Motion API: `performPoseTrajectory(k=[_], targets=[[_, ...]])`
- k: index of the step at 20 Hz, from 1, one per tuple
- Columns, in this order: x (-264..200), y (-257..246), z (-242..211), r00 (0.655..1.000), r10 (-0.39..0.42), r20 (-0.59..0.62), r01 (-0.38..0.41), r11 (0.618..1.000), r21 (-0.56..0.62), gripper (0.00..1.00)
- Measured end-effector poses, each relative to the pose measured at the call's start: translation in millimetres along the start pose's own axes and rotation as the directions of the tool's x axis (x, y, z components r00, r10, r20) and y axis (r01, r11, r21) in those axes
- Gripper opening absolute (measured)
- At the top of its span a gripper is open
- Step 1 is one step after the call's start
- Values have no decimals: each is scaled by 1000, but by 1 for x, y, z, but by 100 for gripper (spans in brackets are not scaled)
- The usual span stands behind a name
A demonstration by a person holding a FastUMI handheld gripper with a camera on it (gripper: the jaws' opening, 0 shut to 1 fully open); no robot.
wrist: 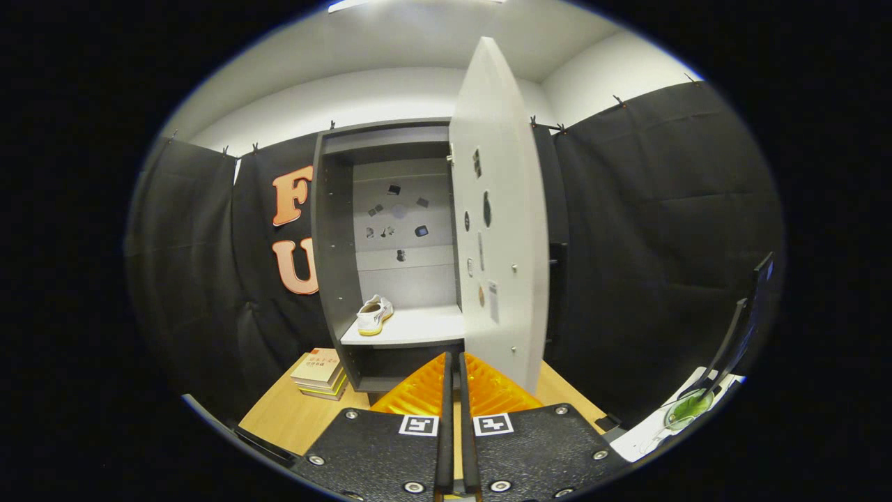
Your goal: Open the shoe cabinet door, grab the shoes and put them into the shoe cabinet, then close the shoe cabinet door.
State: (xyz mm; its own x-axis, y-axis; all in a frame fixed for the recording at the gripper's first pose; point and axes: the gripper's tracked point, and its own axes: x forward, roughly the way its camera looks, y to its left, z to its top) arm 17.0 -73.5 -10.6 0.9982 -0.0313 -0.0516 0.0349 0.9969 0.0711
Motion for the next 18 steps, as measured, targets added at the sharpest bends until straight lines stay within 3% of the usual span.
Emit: performPoseTrajectory(k=[5,10,13,18], targets=[[7,50,-32,999,32,-42,-33,999,-17,5],[38,85,-105,984,74,-161,-73,997,9,7],[58,98,-160,962,98,-253,-97,995,20,15],[84,110,-259,902,136,-409,-123,991,58,15]])
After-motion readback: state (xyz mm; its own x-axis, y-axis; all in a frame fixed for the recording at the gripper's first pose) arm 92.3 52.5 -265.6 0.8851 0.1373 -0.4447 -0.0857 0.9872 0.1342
